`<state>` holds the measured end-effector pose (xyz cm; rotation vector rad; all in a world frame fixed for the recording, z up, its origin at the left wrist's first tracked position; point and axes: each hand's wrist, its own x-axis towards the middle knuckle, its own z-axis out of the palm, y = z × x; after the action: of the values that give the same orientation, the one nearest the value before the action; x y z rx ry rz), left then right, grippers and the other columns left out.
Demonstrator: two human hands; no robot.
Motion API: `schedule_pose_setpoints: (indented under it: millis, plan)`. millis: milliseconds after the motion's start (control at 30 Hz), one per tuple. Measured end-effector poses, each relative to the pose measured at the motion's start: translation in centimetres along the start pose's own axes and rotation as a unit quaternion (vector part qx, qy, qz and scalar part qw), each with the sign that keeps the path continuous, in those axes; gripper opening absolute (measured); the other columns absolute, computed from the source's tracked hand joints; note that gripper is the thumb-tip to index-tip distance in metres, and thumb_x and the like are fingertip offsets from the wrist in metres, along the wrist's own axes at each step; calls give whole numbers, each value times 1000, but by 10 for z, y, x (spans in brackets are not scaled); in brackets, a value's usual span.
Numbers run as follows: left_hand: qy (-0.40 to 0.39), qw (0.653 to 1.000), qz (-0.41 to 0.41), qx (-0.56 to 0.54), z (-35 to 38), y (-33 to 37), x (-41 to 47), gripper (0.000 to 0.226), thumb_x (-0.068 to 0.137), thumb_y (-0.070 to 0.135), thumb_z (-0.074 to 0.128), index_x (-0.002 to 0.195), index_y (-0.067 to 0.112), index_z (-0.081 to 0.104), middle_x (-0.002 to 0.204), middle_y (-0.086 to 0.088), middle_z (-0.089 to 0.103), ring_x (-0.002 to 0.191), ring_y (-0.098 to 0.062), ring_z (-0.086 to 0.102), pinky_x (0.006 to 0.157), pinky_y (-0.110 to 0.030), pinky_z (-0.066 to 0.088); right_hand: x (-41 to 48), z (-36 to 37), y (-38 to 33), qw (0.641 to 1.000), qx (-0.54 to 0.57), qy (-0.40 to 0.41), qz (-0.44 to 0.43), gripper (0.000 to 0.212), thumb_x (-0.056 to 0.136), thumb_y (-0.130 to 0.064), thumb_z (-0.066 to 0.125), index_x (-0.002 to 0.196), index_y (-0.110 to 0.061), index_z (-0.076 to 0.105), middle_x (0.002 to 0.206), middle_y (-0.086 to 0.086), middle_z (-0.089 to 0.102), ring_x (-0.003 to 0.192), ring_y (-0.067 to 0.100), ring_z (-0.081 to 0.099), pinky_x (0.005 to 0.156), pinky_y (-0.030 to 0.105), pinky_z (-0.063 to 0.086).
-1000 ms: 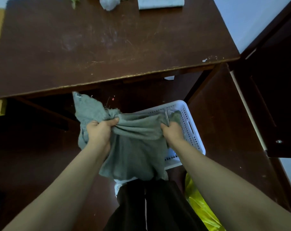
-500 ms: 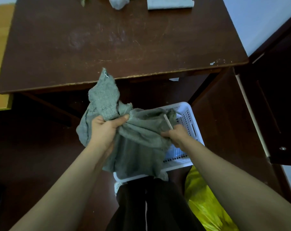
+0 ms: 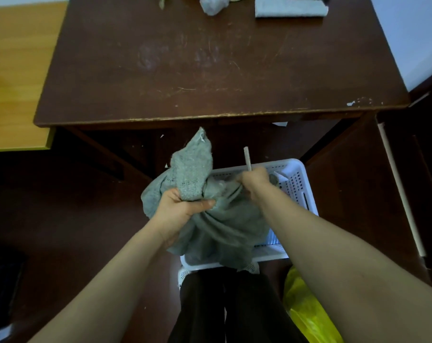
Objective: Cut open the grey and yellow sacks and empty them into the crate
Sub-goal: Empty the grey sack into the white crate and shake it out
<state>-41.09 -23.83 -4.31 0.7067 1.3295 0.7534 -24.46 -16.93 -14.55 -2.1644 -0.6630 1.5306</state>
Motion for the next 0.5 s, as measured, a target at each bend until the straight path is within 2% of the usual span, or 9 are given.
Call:
schedule_pose_setpoints:
  millis: [67, 100, 133, 233, 267, 333, 400, 467, 500]
  plan:
    - [74, 997, -26, 16, -16, -5, 4, 19, 72, -10, 71, 81, 6, 70, 80, -4, 74, 76, -16, 71, 64, -24, 57, -5, -2, -21, 995, 98, 15, -21, 12, 84, -2, 64, 94, 0, 60, 83, 15, 60, 63, 14, 64, 54, 24, 52]
    - [103, 993, -38, 37, -24, -8, 5, 18, 73, -7, 72, 83, 7, 69, 82, -4, 74, 77, -16, 70, 64, -25, 56, -13, -4, -35, 987, 159, 10, -30, 6, 84, -1, 64, 83, -2, 58, 73, 11, 57, 43, 5, 58, 41, 17, 46]
    - [118, 990, -48, 55, -31, -13, 6, 17, 74, -5, 73, 86, 8, 69, 84, -4, 73, 79, -16, 69, 65, -26, 55, -22, -7, -46, 978, 205, -3, -39, 10, 84, -1, 63, 78, -5, 56, 66, 6, 54, 31, 1, 49, 34, 13, 38]
    - [122, 987, -60, 91, -40, -28, 6, 19, 76, -2, 74, 91, 8, 68, 89, -4, 71, 82, -14, 68, 64, -24, 54, -51, -17, -53, 953, 289, -73, -48, 3, 87, -3, 60, 86, -6, 61, 53, 0, 55, 28, 2, 41, 30, 14, 32]
    - [127, 985, -63, 97, -42, -33, 5, 20, 75, -1, 74, 91, 8, 67, 88, -3, 71, 81, -13, 68, 62, -21, 53, -56, -20, -44, 949, 300, -85, -35, 7, 89, -3, 57, 83, -7, 59, 44, -4, 51, 25, 1, 35, 28, 13, 27]
    - [151, 980, -72, 108, -44, -40, 7, 19, 75, 0, 75, 90, 9, 66, 85, -2, 70, 79, -13, 66, 60, -19, 50, -59, -25, -27, 953, 296, -68, 26, 23, 92, -2, 51, 71, -12, 47, 31, -8, 37, 21, 1, 25, 26, 12, 17]
    - [165, 972, -77, 150, -48, -42, 10, 13, 78, 1, 72, 83, 12, 65, 77, 0, 67, 73, -14, 64, 56, -19, 48, -60, -28, -26, 959, 280, -28, 32, 24, 92, -1, 51, 71, -12, 46, 33, -7, 32, 21, 2, 22, 28, 11, 15]
    - [168, 958, -72, 221, -51, -47, 14, 12, 80, 2, 69, 77, 12, 64, 74, -5, 68, 72, -19, 64, 58, -28, 53, -63, -28, -35, 960, 278, -27, -22, 13, 91, -2, 55, 80, -10, 53, 37, -6, 37, 22, 1, 26, 28, 11, 18]
    - [177, 949, -71, 250, -53, -50, 14, 10, 80, 2, 68, 78, 11, 63, 78, -10, 68, 76, -25, 65, 65, -37, 56, -66, -27, -35, 958, 283, -36, -39, 11, 91, -3, 55, 82, -10, 55, 35, -8, 39, 22, 0, 28, 28, 11, 20]
